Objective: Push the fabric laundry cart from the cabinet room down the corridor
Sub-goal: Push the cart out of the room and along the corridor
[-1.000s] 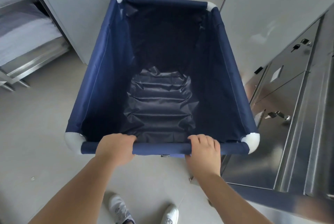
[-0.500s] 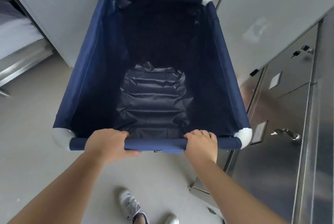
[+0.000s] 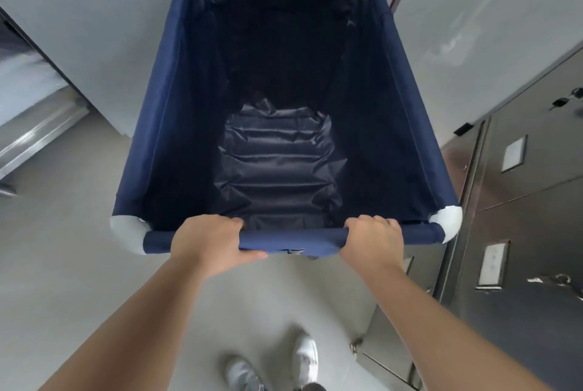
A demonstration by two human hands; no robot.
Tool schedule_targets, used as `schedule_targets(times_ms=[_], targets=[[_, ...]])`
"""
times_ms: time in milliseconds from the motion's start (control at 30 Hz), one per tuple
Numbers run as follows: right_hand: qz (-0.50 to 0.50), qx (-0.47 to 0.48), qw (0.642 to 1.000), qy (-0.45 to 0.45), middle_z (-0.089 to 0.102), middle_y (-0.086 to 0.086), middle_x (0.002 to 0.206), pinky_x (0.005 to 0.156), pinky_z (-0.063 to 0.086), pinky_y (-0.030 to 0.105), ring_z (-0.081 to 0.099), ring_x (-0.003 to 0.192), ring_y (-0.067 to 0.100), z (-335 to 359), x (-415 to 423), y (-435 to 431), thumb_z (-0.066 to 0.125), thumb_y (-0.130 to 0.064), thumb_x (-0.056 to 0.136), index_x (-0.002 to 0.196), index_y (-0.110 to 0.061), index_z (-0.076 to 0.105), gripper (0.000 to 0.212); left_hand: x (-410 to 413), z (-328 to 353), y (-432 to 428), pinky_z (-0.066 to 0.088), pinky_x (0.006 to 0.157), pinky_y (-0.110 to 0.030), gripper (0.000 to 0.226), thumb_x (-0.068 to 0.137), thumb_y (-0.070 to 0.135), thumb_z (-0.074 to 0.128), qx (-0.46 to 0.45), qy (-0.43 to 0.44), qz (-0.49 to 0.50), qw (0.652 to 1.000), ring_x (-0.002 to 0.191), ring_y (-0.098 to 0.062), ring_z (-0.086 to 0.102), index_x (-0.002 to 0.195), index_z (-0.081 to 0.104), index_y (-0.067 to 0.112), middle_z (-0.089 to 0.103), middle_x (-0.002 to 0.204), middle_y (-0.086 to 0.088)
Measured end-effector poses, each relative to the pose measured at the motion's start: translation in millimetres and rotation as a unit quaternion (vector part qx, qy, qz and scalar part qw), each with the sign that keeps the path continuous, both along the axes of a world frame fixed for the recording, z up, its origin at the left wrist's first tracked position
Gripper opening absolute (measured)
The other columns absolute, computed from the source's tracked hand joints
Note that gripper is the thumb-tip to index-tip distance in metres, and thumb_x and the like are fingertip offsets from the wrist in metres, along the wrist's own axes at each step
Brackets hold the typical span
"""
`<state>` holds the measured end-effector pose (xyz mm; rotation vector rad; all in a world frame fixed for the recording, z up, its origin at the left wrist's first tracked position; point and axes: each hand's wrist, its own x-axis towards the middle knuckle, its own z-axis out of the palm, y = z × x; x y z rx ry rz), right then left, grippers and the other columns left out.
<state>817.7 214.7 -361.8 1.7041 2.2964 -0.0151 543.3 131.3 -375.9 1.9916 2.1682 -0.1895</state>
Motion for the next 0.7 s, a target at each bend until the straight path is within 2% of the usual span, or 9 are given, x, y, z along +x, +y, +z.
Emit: schedule_targets(times_ms=[167,367,500,600,700], targets=[[0.001,0.006,1.0,0.016,0.061,-0.006,0.073,0.072,0.031,0.034,0.052,0.071,0.02,0,-21,45,0.059,-0.021,0.07,0.082,-0.029,0.067,0.017,-23,0,48,0.045,0.054,-0.03,0.072,0.057,0.097,0.029,0.001,0.012,-0.005,1.0,0.06,-0.008,0.056,0.079,0.058,0.034,0.061,0.064,0.013],[0.014,0.006,0.999,0.035,0.058,-0.006,0.069,0.068,0.028,0.033,0.043,0.065,0.019,-3,-45,106,0.057,-0.019,0.069,0.08,-0.027,0.067,0.016,-51,1,110,0.047,0.055,-0.028,0.075,0.054,0.096,0.028,-0.001,0.019,-0.001,1.0,0.06,-0.006,0.057,0.086,0.062,0.037,0.062,0.064,0.014],[0.017,-0.003,0.999,0.043,0.048,-0.006,0.064,0.067,0.027,0.033,0.043,0.063,0.019,-3,-66,148,0.058,-0.02,0.07,0.078,-0.026,0.064,0.012,-74,2,154,0.049,0.057,-0.029,0.074,0.053,0.095,0.03,-0.01,0.021,0.014,1.0,0.059,-0.005,0.057,0.087,0.062,0.039,0.062,0.064,0.016],[0.022,-0.011,0.998,0.055,0.043,-0.006,0.061,0.067,0.027,0.033,0.043,0.062,0.02,-4,-81,177,0.059,-0.02,0.07,0.073,-0.025,0.058,0.006,-91,1,184,0.048,0.054,-0.027,0.07,0.055,0.093,0.033,-0.006,0.015,0.012,1.0,0.056,-0.004,0.056,0.088,0.063,0.04,0.061,0.061,0.016],[0.034,-0.014,0.998,0.056,0.041,-0.004,0.06,0.064,0.027,0.033,0.042,0.059,0.022,-4,-98,204,0.059,-0.018,0.068,0.067,-0.024,0.048,0.012,-108,2,211,0.046,0.054,-0.027,0.072,0.055,0.095,0.031,0.004,0.021,0.01,1.0,0.058,-0.004,0.056,0.092,0.062,0.042,0.061,0.062,0.017]])
